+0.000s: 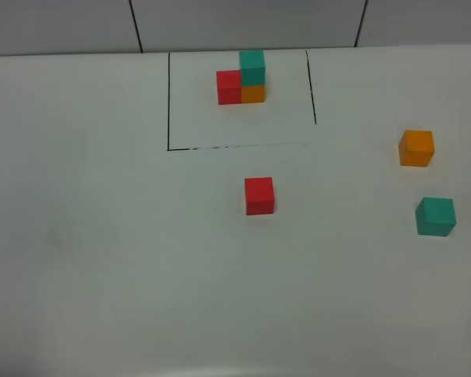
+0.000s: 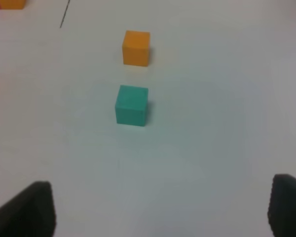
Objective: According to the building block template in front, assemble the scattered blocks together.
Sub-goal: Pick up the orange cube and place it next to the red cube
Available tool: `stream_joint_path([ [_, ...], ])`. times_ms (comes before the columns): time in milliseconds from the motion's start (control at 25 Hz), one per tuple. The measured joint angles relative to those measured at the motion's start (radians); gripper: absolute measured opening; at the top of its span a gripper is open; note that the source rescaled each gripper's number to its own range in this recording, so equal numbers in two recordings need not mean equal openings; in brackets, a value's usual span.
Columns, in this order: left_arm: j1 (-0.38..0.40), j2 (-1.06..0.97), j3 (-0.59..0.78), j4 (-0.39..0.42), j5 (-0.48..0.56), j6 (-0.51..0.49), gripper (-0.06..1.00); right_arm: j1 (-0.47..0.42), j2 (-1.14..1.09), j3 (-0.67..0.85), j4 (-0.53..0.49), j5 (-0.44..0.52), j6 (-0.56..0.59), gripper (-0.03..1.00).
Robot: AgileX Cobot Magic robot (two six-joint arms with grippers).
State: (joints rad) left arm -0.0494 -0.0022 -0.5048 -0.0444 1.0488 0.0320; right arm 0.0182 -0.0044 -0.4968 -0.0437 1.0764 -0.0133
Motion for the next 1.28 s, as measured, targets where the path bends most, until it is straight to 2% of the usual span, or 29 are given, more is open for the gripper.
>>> stream_joint_path([
  [520,0.0,0.0,0.0,0.0,0.0,0.0,0.23,0.0,0.003,0.0,0.0,0.0,0.013,0.75],
  [680,0.0,0.0,0.0,0.0,0.0,0.0,0.23,0.0,0.094,-0.004,0.0,-0.002,0.025,0.76],
  [800,0.0,0.0,0.0,0.0,0.0,0.0,0.23,0.0,0.25,-0.054,-0.001,-0.038,0.041,0.81],
  [1040,0.0,0.0,0.0,0.0,0.0,0.0,0.23,0.0,0.651,-0.226,-0.001,-0.117,0.05,0.99],
  [1280,0.0,0.0,0.0,0.0,0.0,0.0,0.23,0.0,1.096,-0.408,0.0,-0.153,0.05,1.0],
])
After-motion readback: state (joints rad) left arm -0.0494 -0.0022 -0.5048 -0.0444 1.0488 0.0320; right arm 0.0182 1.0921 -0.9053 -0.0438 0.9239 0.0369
